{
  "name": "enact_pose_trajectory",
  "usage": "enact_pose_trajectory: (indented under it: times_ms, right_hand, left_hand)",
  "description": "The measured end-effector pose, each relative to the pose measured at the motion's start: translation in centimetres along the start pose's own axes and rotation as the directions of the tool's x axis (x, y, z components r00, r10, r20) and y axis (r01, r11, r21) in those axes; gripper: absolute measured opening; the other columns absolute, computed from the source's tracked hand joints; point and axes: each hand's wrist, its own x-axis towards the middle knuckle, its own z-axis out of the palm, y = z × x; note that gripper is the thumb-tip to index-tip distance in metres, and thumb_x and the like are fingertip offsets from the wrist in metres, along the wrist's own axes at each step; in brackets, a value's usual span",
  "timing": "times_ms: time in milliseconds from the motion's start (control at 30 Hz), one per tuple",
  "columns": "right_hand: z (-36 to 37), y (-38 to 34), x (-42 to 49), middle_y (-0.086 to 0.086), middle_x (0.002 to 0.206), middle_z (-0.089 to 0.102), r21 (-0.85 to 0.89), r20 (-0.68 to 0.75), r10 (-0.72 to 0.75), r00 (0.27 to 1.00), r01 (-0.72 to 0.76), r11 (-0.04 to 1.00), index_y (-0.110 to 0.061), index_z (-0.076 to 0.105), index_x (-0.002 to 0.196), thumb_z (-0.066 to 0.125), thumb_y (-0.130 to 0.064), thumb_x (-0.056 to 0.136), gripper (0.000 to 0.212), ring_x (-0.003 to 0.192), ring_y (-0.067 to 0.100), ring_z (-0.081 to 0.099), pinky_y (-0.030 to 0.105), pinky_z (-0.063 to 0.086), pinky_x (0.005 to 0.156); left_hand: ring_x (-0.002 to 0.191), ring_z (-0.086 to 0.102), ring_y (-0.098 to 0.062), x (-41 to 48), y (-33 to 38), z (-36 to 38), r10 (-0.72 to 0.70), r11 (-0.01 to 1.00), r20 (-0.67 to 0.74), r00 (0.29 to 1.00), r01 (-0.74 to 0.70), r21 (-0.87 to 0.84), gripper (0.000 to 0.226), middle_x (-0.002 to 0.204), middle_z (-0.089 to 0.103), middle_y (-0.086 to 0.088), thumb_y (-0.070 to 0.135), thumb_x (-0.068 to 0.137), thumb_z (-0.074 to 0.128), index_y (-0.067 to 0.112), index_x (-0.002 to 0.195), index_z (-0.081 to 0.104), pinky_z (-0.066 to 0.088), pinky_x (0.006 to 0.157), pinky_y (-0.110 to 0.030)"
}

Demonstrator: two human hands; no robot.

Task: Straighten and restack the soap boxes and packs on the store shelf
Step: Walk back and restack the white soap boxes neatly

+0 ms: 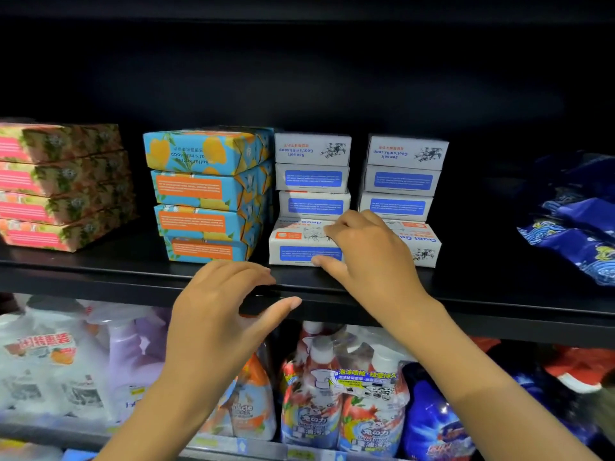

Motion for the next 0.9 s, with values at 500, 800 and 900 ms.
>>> enact_pose_trajectory:
  times_ms: [500, 800, 900]
  right_hand:
    - [-5.6, 8.3, -4.2, -0.009, 0.111, 0.063, 0.195, 0.090, 0.192, 0.977, -0.206, 0.959, -0.019, 0.069, 0.108, 0.069, -0.044, 0.070, 0.046, 0.105, 0.008, 0.056, 0.017, 0.040, 0.092]
    - [-5.1, 7.7, -4.0, -0.005, 0.111, 0.054, 0.189, 0.158, 0.279, 0.947, -0.307, 0.933, -0.021, 0.054, 0.125, 0.076, -0.041, 0.069, 0.064, 0.101, 0.011, 0.053, 0.022, 0.042, 0.081]
    - [-5.6, 7.3, -4.8, -0.006, 0.117, 0.052, 0.245, -0.026, 0.248, 0.969, -0.234, 0.941, -0.017, 0.053, 0.125, 0.082, -0.029, 0.065, 0.068, 0.106, 0.008, 0.050, 0.019, 0.042, 0.086]
  left_hand:
    - [0.092, 0.062, -0.002, 3.4, 4.1, 3.7, 0.077, 0.977, 0.325, 0.942, -0.005, -0.215, 0.049, 0.092, 0.070, 0.016, 0.066, 0.064, 0.069, 0.026, 0.090, 0.076, 0.051, 0.079, -0.024]
    - [0.091, 0.060, 0.006, 3.5, 4.1, 3.6, 0.005, 0.961, 0.360, 0.933, 0.095, -0.261, 0.056, 0.090, 0.069, 0.022, 0.075, 0.058, 0.054, 0.033, 0.090, 0.074, 0.051, 0.083, -0.025]
    - [0.088, 0.063, 0.006, 3.9, 4.3, 3.3, -0.082, 0.862, 0.333, 0.939, 0.235, -0.449, 0.049, 0.088, 0.071, 0.018, 0.067, 0.066, 0.069, 0.032, 0.099, 0.071, 0.053, 0.079, -0.020]
